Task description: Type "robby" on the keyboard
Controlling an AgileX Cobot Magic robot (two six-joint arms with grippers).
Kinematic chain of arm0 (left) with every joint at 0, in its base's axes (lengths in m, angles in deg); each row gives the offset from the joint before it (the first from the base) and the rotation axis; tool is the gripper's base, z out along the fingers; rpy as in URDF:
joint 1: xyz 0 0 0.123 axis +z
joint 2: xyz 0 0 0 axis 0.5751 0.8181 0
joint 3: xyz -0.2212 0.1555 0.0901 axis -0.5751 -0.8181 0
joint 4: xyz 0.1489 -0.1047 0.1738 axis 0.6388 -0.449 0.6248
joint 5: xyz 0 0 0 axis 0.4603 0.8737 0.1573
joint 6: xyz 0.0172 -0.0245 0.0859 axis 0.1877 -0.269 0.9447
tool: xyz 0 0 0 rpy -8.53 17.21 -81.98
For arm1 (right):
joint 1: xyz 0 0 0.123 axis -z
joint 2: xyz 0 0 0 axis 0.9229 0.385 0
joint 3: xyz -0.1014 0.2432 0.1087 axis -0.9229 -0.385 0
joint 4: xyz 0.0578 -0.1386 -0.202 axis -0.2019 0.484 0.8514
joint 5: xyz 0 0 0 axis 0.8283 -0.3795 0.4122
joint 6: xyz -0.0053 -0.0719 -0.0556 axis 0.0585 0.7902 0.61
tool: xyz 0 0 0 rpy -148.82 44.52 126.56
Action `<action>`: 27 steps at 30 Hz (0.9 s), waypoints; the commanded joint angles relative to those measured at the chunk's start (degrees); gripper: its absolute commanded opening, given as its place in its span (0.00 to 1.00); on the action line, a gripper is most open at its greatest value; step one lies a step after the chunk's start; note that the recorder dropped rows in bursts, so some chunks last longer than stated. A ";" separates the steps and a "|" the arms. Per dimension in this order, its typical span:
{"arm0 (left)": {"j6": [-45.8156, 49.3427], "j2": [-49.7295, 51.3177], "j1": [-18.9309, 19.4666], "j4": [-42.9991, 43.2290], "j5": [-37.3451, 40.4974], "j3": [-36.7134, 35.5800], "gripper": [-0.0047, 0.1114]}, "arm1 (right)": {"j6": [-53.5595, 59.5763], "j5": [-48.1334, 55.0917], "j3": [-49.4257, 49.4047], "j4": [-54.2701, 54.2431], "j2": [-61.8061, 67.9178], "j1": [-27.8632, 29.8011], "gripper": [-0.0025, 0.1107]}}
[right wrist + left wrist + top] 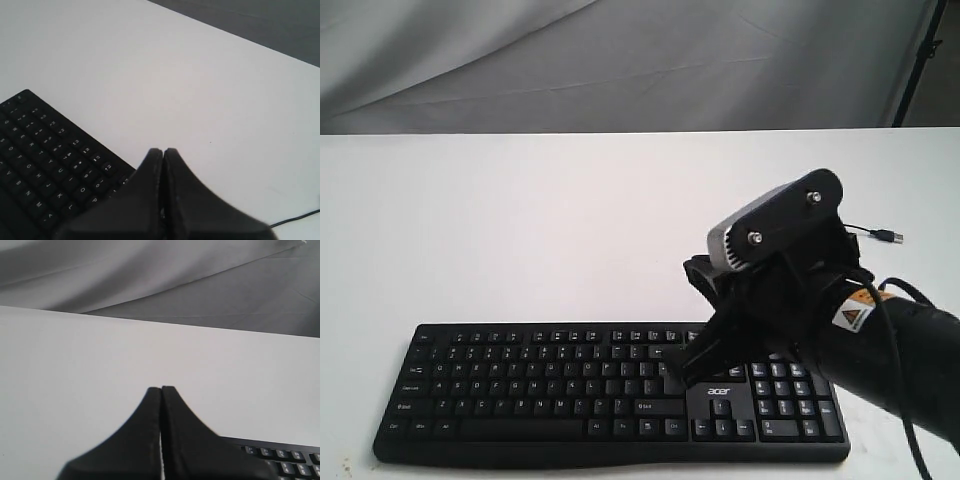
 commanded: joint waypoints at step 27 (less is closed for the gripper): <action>-0.24 -0.23 -0.20 -0.54 -0.14 -0.28 0.04 | -0.42 25.38 -14.35 1.01 -49.11 47.84 0.02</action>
